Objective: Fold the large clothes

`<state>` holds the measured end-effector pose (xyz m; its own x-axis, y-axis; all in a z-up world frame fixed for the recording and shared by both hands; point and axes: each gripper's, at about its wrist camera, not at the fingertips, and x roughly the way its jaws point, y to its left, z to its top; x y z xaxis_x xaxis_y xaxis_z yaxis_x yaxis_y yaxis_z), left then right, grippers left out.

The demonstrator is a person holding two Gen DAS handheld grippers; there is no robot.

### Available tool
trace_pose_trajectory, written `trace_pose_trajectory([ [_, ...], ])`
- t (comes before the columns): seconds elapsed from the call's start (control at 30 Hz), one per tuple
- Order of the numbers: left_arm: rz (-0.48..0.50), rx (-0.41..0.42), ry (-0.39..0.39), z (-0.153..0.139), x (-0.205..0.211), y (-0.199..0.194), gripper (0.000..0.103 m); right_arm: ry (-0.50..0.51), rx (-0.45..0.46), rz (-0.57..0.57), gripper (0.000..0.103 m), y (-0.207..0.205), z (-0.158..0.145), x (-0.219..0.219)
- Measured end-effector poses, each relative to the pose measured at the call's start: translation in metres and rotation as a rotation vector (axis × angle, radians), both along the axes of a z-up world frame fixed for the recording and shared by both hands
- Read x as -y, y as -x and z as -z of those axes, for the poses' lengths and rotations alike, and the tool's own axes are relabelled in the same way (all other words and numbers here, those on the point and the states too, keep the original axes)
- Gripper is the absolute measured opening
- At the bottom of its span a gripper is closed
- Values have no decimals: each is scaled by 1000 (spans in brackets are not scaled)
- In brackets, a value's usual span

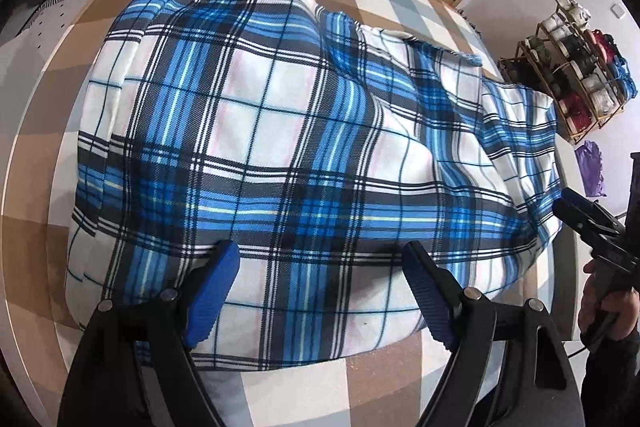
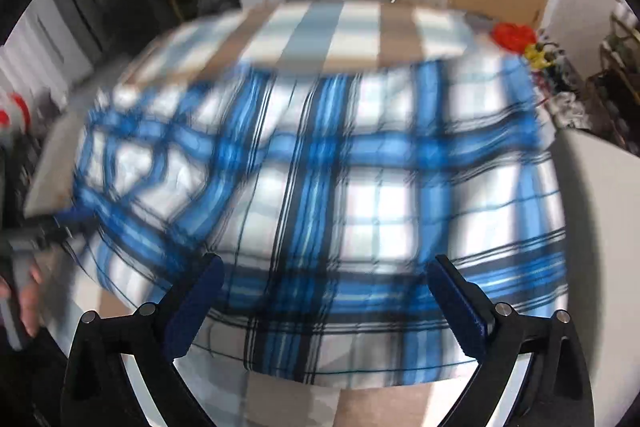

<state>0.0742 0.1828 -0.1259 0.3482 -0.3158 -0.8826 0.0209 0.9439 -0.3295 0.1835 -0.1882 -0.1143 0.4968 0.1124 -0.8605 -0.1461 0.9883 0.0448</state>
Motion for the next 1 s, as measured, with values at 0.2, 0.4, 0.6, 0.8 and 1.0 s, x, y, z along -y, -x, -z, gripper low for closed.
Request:
trace_pose_trajectory([
  [0.2,14,-19,-10,7,1,-4,80,196,-111,77,103,-4,42,21],
  [0.4,26,-3,-21,10,-2,-1,80,182,-156,143,103,-15,49,35],
  [0.6,31,1,-36,10,-1,-1,80,81,4,32,103,-50,-17,3],
  [0.8,33,6,-45,11,2,-1,80,66,-98,-92,102,-114,6,-64],
  [1.0,50,14,-61,13,4,-3,80,66,-92,-12,35,-130,27,-63],
])
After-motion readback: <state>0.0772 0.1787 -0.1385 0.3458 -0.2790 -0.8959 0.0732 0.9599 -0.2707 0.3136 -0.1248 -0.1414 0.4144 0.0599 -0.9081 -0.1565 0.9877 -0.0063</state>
